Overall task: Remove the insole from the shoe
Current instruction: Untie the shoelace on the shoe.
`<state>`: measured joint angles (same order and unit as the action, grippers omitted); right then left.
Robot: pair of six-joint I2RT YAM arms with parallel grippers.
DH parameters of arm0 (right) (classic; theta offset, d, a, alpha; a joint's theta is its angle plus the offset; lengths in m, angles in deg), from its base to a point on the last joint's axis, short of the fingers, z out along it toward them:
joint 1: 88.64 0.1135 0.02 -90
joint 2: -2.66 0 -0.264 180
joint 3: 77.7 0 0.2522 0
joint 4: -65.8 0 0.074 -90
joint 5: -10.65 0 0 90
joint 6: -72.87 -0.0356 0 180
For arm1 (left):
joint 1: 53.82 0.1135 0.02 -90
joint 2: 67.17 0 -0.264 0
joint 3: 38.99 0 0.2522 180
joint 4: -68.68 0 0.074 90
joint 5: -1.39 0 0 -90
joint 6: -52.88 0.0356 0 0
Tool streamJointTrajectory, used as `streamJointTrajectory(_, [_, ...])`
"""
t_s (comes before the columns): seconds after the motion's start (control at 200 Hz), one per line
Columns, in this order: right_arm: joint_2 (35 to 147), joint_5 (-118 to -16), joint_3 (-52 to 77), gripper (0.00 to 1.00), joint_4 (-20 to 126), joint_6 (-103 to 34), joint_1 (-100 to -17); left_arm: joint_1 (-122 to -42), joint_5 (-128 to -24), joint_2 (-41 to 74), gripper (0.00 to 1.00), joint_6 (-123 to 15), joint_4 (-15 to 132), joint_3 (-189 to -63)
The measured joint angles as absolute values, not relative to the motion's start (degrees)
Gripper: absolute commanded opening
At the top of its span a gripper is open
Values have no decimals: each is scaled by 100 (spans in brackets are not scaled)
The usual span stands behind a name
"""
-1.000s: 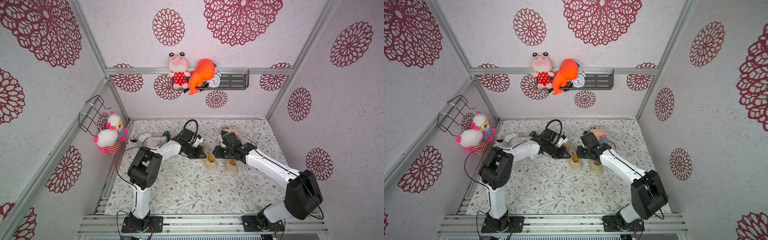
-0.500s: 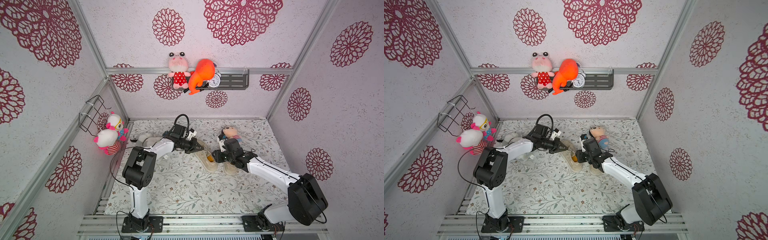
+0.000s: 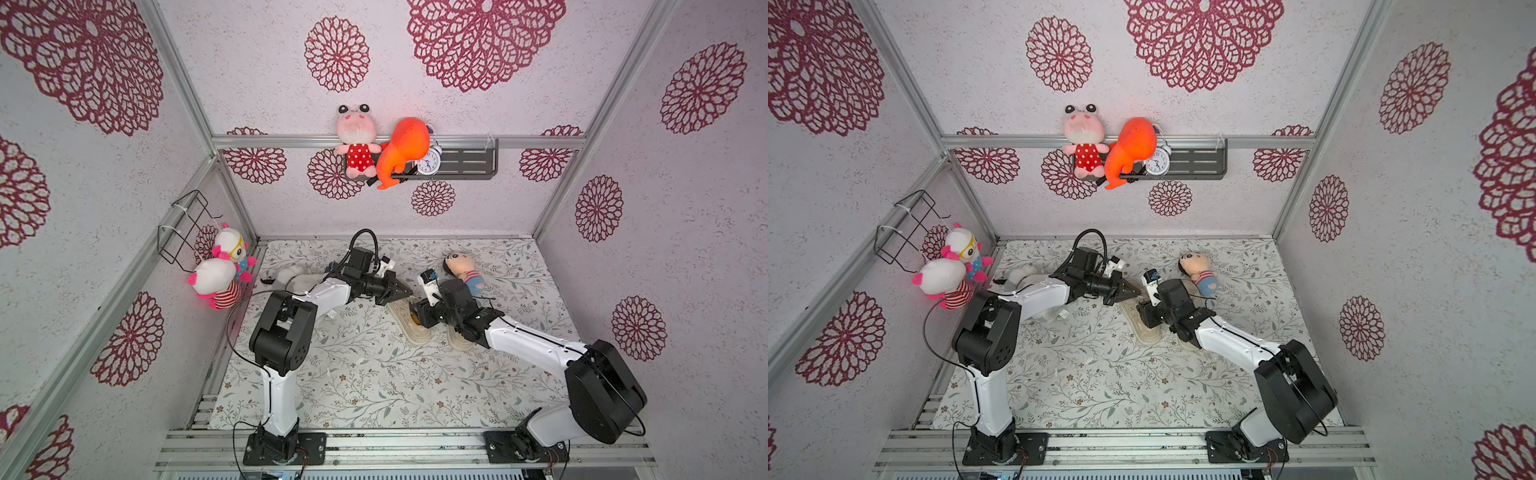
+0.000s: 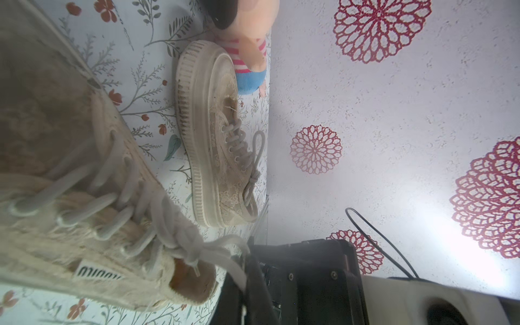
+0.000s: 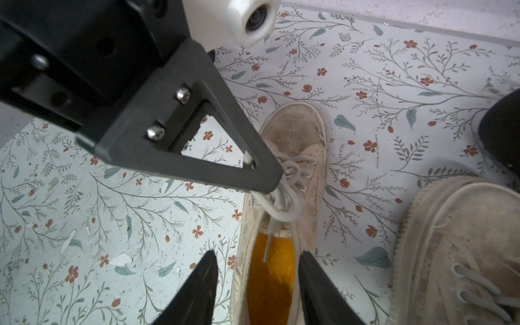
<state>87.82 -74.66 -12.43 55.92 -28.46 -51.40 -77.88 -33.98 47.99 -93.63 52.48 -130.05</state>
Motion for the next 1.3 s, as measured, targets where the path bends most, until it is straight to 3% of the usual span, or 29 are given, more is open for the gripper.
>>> streamJointTrajectory(0.245, [8809,-7372,-1643,37,6189,-3910,-5156,-7783,-3411,4849,0,-9594,5351,-13001])
streamJointTrajectory(0.54, [8960,-7016,-1921,40,7142,-4981,-5455,-7781,-3418,4858,0,-9918,5723,-12848])
streamJointTrajectory(0.855, [9405,-6708,-1851,29,7585,-5316,-5672,-7779,-3429,4858,0,-10080,5895,-12791])
streamJointTrajectory(1.161, [9550,-6583,-1840,32,7885,-5488,-5678,-7777,-3429,4860,0,-10143,5922,-12791])
streamJointTrajectory(1.301, [9615,-6575,-1794,26,7924,-5556,-5685,-7775,-3429,4860,0,-10169,5926,-12791])
